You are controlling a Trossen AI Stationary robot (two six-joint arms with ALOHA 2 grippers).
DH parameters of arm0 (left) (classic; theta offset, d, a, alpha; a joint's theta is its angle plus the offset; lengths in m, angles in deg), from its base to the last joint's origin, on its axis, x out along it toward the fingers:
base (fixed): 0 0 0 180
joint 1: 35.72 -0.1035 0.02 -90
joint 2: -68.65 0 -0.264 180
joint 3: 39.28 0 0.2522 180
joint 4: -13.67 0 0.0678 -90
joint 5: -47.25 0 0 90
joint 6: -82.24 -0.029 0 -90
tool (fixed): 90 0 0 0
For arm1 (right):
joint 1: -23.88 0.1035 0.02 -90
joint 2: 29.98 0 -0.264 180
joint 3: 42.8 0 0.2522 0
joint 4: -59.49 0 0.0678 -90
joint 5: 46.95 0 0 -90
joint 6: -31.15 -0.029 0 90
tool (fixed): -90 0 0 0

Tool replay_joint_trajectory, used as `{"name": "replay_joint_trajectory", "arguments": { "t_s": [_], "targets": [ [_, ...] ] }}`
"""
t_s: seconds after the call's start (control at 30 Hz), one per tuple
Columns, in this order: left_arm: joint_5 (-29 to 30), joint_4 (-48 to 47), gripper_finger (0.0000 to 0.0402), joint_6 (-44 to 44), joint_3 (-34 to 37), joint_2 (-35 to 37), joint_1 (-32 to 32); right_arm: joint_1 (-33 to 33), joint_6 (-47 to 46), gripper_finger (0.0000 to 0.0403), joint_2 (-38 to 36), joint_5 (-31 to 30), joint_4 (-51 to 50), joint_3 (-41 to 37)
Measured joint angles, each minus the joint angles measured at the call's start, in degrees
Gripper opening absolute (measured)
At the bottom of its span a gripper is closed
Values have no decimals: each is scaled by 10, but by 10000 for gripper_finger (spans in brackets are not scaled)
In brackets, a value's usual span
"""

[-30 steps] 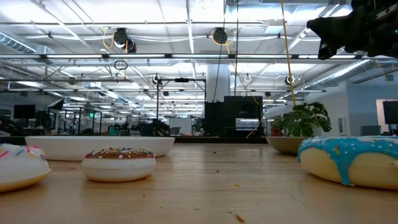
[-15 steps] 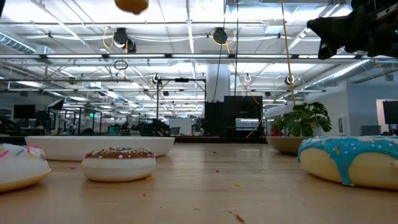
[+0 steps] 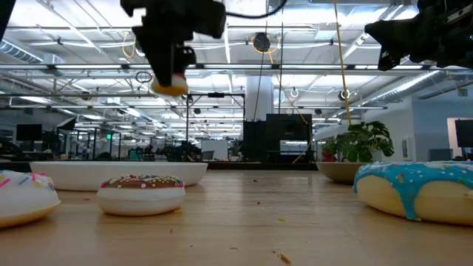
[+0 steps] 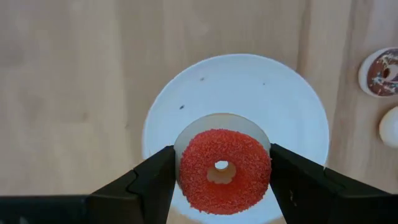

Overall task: Pick & Place donuts
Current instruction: Put the small orange donut on the white plate

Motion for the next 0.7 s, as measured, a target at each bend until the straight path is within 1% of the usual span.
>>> {"name": "replay_joint_trajectory", "arguments": {
  "t_s": [0.1,0.27,0.43,0.53,0.7],
  "targets": [
    [-4,45,241,-9,44,0,-7,0,0,0,0,0,0,0],
    [-18,100,241,-10,115,0,-19,0,0,0,0,0,0,0],
    [-19,143,241,-14,175,0,-30,0,0,0,0,0,0,0],
    [-19,179,241,-13,193,0,-36,0,0,0,0,0,0,0],
    [-13,182,241,-11,195,0,-40,0,0,0,0,0,0,0]
  ]
}}
